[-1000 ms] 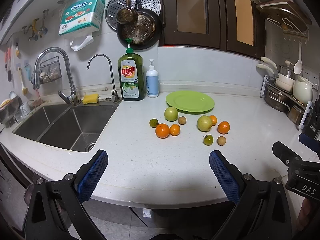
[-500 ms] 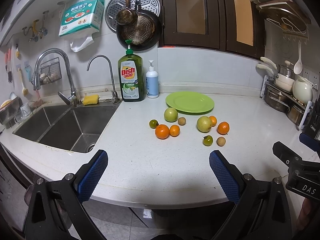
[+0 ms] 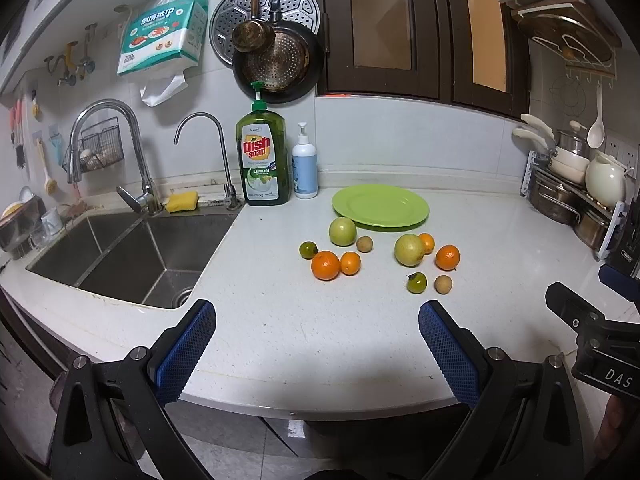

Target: Organize fruits

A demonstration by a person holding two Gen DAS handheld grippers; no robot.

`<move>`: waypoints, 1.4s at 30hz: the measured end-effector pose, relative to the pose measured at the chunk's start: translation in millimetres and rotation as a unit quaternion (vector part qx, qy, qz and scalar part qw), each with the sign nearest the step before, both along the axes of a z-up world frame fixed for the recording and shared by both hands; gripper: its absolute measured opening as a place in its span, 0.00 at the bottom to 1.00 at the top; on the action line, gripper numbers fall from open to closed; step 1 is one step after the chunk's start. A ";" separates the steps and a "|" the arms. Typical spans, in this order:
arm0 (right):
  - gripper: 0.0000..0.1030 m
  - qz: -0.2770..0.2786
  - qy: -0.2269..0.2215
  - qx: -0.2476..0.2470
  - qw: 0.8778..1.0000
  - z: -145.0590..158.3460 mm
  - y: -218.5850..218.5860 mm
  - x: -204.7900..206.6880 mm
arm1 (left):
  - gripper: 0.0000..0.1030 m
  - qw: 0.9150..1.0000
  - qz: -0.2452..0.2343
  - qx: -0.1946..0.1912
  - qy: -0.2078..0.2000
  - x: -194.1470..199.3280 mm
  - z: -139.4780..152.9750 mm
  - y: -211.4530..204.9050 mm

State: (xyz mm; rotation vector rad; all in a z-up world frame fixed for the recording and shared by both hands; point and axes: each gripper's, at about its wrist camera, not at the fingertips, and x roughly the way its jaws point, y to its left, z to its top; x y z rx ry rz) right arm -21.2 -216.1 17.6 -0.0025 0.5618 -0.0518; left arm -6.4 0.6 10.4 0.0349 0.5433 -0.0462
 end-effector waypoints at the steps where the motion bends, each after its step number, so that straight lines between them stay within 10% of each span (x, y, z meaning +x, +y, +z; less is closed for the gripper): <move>1: 0.99 0.001 0.000 0.000 1.000 0.0 0.3 0.2 | 1.00 1.000 0.000 0.000 0.000 -0.1 -0.2 -0.1; 23: 0.89 0.020 0.042 -0.011 0.999 -25.3 -10.3 53.8 | 0.88 0.991 -0.119 0.065 0.005 64.0 -18.4 -40.4; 42: 0.43 0.100 0.151 0.018 0.983 -90.9 -2.6 156.4 | 0.52 0.926 -0.355 0.084 0.091 172.7 -81.3 -86.9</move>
